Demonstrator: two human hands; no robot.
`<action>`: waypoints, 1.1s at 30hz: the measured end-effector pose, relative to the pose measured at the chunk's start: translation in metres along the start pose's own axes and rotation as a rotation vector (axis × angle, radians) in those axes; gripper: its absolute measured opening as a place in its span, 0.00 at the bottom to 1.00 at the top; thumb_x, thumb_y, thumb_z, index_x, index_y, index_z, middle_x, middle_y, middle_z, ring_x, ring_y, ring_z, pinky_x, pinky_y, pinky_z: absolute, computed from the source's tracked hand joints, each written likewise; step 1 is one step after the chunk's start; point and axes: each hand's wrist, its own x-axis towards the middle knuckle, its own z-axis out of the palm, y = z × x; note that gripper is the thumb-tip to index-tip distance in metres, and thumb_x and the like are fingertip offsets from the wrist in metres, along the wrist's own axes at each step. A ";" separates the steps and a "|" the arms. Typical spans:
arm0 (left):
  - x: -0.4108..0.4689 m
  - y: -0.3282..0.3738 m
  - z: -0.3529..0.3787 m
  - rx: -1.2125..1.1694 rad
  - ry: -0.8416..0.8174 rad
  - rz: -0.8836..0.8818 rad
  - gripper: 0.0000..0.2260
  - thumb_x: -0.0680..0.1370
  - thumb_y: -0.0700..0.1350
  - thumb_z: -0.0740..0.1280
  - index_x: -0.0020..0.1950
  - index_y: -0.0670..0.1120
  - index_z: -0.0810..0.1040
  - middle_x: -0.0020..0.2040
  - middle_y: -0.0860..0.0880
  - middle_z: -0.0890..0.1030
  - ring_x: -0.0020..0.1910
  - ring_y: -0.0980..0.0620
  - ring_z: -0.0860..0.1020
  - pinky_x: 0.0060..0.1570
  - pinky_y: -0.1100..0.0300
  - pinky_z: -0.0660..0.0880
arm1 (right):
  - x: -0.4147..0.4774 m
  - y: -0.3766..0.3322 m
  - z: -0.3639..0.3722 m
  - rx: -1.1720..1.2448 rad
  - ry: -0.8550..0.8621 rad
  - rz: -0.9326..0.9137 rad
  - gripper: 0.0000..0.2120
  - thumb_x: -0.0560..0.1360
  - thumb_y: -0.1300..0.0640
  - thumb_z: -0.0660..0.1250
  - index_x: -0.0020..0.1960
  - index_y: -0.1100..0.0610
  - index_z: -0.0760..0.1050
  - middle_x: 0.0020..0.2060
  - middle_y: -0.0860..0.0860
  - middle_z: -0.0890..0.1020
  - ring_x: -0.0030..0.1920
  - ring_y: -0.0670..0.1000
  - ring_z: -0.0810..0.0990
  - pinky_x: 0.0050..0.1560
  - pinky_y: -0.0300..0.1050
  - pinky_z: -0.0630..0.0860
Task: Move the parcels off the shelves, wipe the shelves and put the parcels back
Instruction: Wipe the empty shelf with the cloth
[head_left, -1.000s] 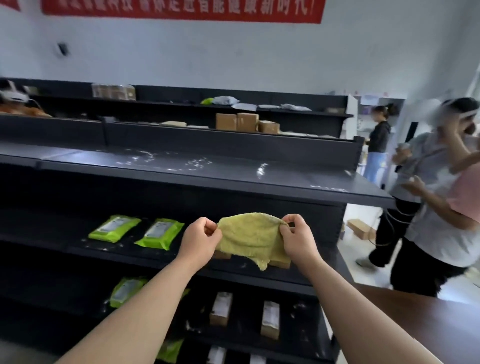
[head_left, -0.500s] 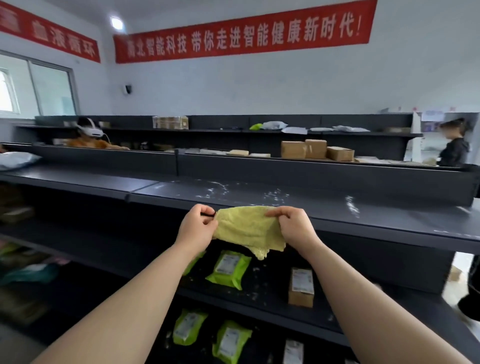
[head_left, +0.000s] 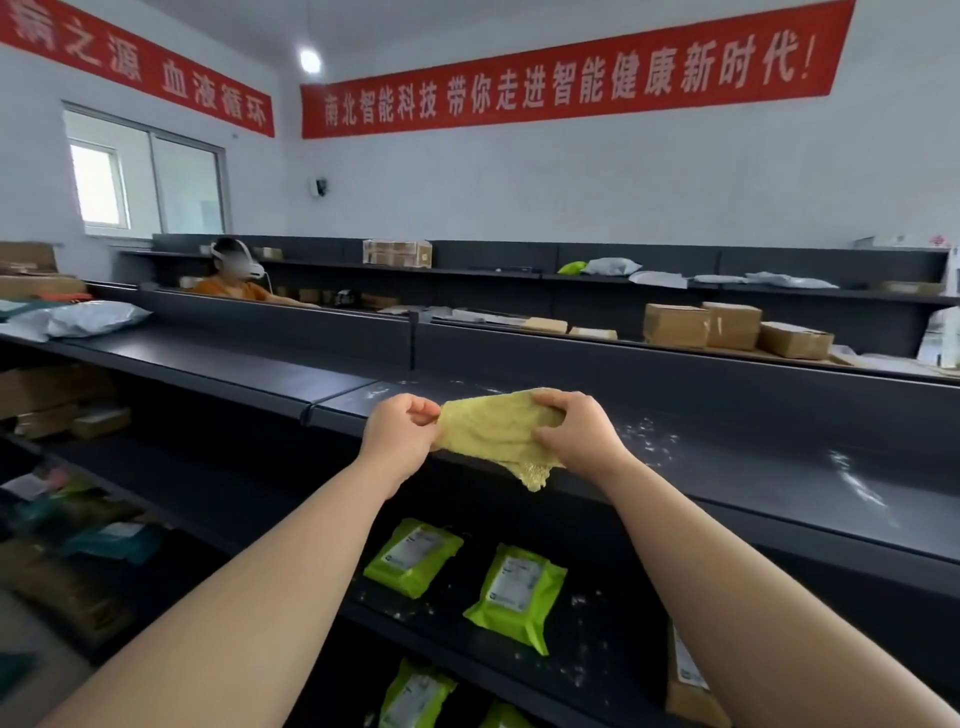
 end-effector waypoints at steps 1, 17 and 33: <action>0.011 -0.003 0.002 0.022 0.014 0.010 0.07 0.73 0.35 0.71 0.48 0.45 0.79 0.47 0.47 0.82 0.48 0.49 0.81 0.49 0.51 0.81 | 0.013 0.003 0.006 -0.005 -0.008 0.002 0.25 0.73 0.66 0.64 0.69 0.54 0.72 0.63 0.52 0.76 0.45 0.44 0.76 0.35 0.29 0.71; 0.153 -0.087 0.038 0.426 -0.038 0.153 0.05 0.74 0.41 0.71 0.49 0.48 0.82 0.45 0.53 0.82 0.47 0.55 0.79 0.45 0.65 0.71 | 0.134 0.041 0.095 -0.221 -0.388 -0.166 0.16 0.75 0.45 0.66 0.63 0.43 0.78 0.71 0.44 0.67 0.71 0.49 0.63 0.68 0.41 0.59; 0.250 -0.158 -0.096 0.935 -0.143 0.140 0.11 0.80 0.39 0.56 0.50 0.46 0.78 0.49 0.46 0.79 0.44 0.45 0.77 0.40 0.56 0.71 | 0.186 0.027 0.155 -0.510 -0.430 0.222 0.21 0.83 0.50 0.48 0.75 0.48 0.62 0.76 0.50 0.58 0.75 0.55 0.58 0.73 0.53 0.54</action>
